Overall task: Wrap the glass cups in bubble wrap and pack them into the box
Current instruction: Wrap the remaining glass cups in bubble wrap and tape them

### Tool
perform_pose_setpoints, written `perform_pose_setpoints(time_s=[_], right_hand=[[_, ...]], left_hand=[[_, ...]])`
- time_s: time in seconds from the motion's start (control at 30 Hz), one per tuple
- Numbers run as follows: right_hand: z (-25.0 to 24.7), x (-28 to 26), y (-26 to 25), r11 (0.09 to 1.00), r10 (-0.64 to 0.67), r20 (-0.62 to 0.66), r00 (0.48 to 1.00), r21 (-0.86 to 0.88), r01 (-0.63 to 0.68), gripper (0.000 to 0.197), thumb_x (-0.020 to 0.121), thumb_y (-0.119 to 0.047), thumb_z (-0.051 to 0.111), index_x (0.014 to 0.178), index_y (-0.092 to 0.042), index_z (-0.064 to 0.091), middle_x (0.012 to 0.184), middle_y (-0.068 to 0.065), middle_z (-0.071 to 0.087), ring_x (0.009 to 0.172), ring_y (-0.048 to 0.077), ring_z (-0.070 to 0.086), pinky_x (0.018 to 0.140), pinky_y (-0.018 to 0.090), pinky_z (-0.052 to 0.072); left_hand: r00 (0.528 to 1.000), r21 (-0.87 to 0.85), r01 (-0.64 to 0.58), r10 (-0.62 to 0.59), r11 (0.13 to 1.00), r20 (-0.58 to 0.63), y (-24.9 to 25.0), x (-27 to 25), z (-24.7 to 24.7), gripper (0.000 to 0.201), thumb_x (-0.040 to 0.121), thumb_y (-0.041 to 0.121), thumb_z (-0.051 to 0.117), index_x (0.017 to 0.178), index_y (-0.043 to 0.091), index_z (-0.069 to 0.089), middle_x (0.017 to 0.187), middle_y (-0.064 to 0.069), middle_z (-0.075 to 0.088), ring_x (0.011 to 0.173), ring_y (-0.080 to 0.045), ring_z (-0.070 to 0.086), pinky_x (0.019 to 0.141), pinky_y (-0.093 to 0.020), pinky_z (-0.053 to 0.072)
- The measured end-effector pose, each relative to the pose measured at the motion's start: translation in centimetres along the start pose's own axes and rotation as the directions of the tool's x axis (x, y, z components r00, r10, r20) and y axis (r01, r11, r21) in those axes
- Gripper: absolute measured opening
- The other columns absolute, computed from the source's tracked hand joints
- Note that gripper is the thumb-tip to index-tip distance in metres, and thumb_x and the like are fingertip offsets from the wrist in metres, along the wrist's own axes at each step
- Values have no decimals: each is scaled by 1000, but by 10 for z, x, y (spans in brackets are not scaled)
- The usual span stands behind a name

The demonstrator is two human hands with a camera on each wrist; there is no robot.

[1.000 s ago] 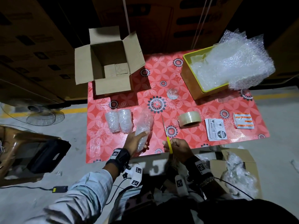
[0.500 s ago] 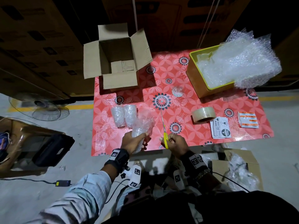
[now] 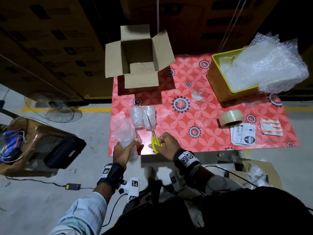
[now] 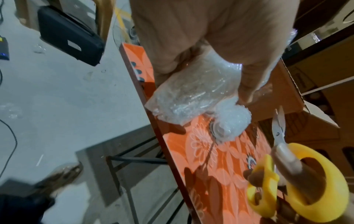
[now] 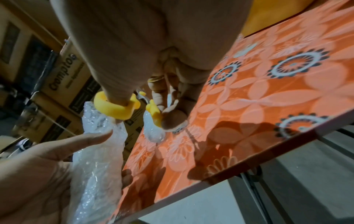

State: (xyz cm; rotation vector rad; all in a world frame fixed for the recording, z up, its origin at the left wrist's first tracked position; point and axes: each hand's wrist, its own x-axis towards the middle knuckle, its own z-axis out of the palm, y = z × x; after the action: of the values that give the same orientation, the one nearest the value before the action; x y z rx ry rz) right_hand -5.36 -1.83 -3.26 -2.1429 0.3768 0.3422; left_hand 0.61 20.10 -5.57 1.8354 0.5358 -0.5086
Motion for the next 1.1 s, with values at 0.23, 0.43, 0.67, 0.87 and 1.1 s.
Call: perform_pose_setpoints(time_s=[0.23, 0.43, 0.67, 0.87, 1.1], right_hand=[[40, 18, -40, 953, 52, 152, 987, -304, -3, 45, 93, -49, 67, 76, -13, 45, 112, 14, 47, 78, 28, 50, 69, 35, 37], [72, 35, -51, 930, 89, 145, 985, -365, -30, 47, 94, -47, 63, 108, -2, 59, 123, 16, 46, 101, 37, 59, 73, 35, 35], [93, 51, -67, 929, 81, 114, 990, -369, -33, 47, 96, -41, 63, 117, 0, 60, 139, 19, 39, 108, 38, 60, 76, 35, 38], [88, 47, -56, 958, 85, 121, 989, -283, -48, 43, 96, -43, 67, 108, -2, 61, 127, 14, 43, 99, 36, 60, 85, 40, 48], [47, 21, -44, 999, -1, 6, 1000, 53, 1, 15, 91, -25, 75, 89, -15, 65, 98, 2, 58, 72, 12, 60, 64, 25, 46]], left_hand=[[993, 148, 52, -36, 988, -114, -4, 11, -40, 74, 52, 60, 89, 101, 10, 66, 103, -7, 75, 91, -27, 70, 77, -37, 56], [984, 275, 58, -8, 960, -179, -6, 17, -59, 86, 44, 68, 83, 102, 9, 62, 101, -10, 69, 93, -34, 66, 76, -40, 54], [979, 235, 3, 45, 972, -197, -3, 22, -72, 58, 61, 47, 97, 78, 17, 50, 75, 2, 54, 73, -25, 53, 65, -35, 42], [978, 103, -112, 128, 988, -164, 6, 22, -84, 69, 51, 62, 93, 77, 17, 48, 70, 2, 49, 64, -21, 48, 63, -36, 44], [961, 29, -277, 277, 960, 16, 30, 2, -73, 64, 67, 48, 95, 109, 14, 60, 107, -13, 72, 97, -27, 70, 83, -45, 60]])
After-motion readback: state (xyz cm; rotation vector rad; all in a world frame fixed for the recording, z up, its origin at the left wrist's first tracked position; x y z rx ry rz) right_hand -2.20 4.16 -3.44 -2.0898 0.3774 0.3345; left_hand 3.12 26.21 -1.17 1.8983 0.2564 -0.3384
